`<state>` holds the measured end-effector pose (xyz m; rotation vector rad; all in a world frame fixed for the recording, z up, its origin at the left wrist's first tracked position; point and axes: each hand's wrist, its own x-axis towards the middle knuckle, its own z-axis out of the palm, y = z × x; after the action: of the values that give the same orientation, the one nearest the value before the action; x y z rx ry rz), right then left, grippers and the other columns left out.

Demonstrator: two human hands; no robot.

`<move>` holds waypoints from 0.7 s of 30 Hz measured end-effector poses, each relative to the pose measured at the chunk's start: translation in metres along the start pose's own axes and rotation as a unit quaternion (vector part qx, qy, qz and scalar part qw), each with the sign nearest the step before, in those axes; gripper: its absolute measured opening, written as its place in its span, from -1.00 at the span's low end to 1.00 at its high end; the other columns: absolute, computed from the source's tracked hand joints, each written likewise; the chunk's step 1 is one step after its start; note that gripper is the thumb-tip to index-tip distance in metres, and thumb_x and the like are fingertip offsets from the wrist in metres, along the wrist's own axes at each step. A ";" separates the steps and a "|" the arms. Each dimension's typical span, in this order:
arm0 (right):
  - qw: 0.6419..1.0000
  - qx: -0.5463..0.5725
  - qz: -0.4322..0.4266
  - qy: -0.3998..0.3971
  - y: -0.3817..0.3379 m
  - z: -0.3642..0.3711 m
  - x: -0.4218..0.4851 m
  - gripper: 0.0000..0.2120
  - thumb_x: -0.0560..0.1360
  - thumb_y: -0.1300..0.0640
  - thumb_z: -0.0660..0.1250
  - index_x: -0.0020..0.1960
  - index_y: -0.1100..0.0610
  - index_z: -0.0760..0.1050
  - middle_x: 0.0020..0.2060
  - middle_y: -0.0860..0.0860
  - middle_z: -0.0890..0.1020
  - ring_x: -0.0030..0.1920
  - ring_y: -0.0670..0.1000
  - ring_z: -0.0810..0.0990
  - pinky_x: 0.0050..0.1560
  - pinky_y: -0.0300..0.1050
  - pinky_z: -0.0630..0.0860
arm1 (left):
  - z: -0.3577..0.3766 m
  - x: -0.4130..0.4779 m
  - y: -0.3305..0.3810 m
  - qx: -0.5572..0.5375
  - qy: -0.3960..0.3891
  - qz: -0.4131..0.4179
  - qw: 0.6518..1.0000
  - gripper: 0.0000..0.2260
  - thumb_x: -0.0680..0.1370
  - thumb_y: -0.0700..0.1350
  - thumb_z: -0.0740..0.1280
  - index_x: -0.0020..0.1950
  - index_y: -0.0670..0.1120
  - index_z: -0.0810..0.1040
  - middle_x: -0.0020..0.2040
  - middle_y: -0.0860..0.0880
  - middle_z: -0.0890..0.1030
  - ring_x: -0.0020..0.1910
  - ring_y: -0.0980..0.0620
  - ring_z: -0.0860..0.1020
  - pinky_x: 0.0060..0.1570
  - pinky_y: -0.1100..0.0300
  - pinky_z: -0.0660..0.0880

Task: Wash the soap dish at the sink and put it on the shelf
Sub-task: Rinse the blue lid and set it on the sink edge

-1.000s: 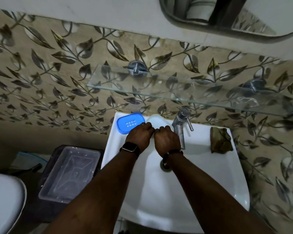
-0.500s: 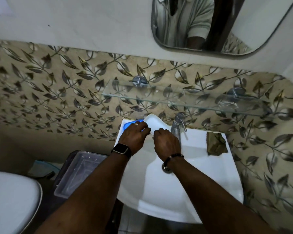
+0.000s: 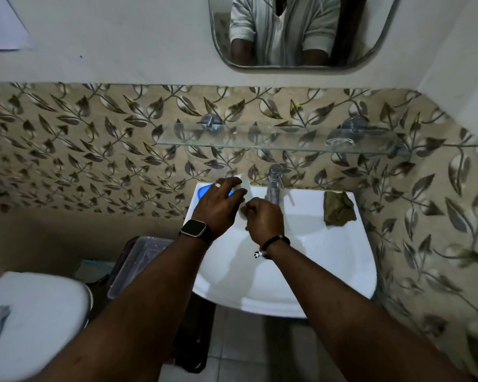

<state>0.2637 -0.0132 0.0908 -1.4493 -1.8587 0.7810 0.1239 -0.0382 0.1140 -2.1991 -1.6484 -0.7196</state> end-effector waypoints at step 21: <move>0.896 0.426 0.126 0.015 -0.004 -0.047 -0.009 -0.88 0.61 0.31 0.28 -0.06 0.31 0.54 -0.34 0.13 0.53 -0.37 0.05 0.52 -0.40 -0.22 0.56 | -0.007 0.041 0.034 -0.098 0.032 0.150 0.983 -0.67 0.42 -0.44 0.42 0.19 -0.35 0.60 0.29 -0.30 0.57 0.20 -0.36 0.58 -0.13 -0.20 0.63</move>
<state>0.3000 -0.0198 0.1222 -1.0922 -1.0491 1.4545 0.1634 -0.0188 0.1442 -2.4585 -1.2205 -0.8844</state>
